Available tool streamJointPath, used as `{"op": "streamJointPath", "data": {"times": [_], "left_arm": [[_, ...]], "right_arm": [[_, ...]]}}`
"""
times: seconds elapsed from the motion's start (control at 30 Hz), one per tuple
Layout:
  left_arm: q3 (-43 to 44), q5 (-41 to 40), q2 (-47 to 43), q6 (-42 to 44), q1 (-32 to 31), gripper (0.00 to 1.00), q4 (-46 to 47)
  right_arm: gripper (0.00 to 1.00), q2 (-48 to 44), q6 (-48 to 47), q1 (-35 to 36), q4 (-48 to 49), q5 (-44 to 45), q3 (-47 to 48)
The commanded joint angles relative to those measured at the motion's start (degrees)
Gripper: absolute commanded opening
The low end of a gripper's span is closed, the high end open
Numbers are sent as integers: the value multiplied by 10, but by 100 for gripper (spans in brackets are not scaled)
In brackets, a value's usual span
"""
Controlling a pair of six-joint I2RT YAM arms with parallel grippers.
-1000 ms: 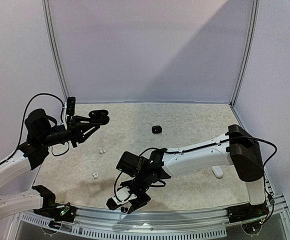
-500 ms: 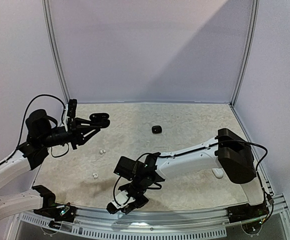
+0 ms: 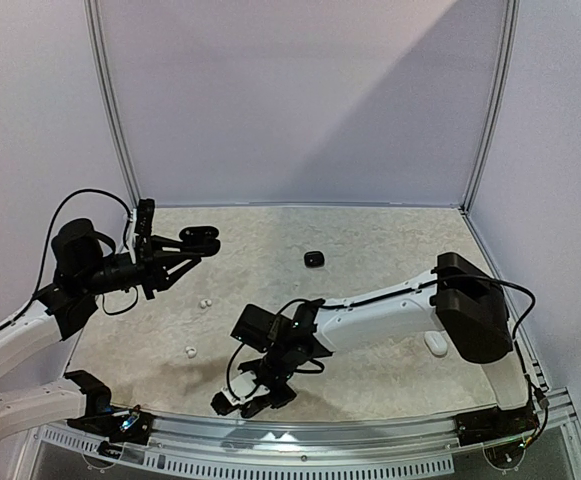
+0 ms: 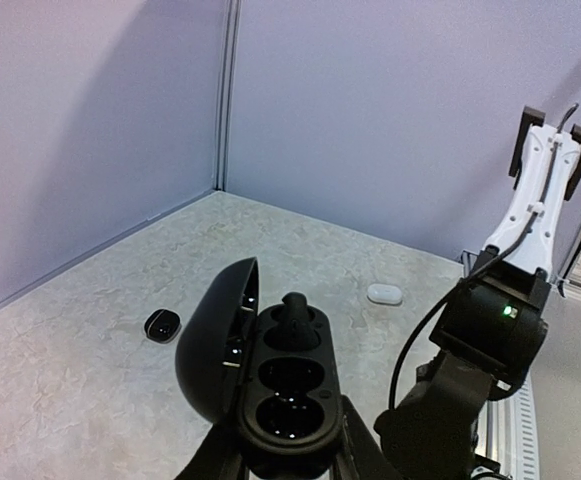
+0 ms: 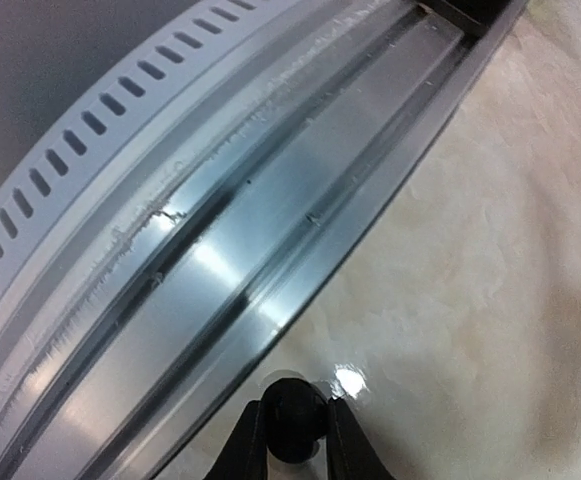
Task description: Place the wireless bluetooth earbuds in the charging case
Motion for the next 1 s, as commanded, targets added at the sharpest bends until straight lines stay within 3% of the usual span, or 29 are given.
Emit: {"op": "streamJointPath", "data": {"times": [0.0,0.33,0.53,0.6,0.73,0.97], "left_arm": [[14,0,-1,8,1,0,-17],[16,1,5,19,7,0,-22],[18,1,9,20,13,0,-23],[18,2,10,20,14,0,-24],[18,-4,10,20,17,0,-21],[13,-15,6,17,21,0,-10]], "right_arm": [[17,-36,38,-58,17,16,-28],[19,-69,23,-165,-48,19,-72],[23,-63,26,-185,-49,35,-57],[27,-70,54,-185,-22,42,-54],[32,-98,222,-170,65,58,-60],[31,-108,394,-51,135,166,-38]]}}
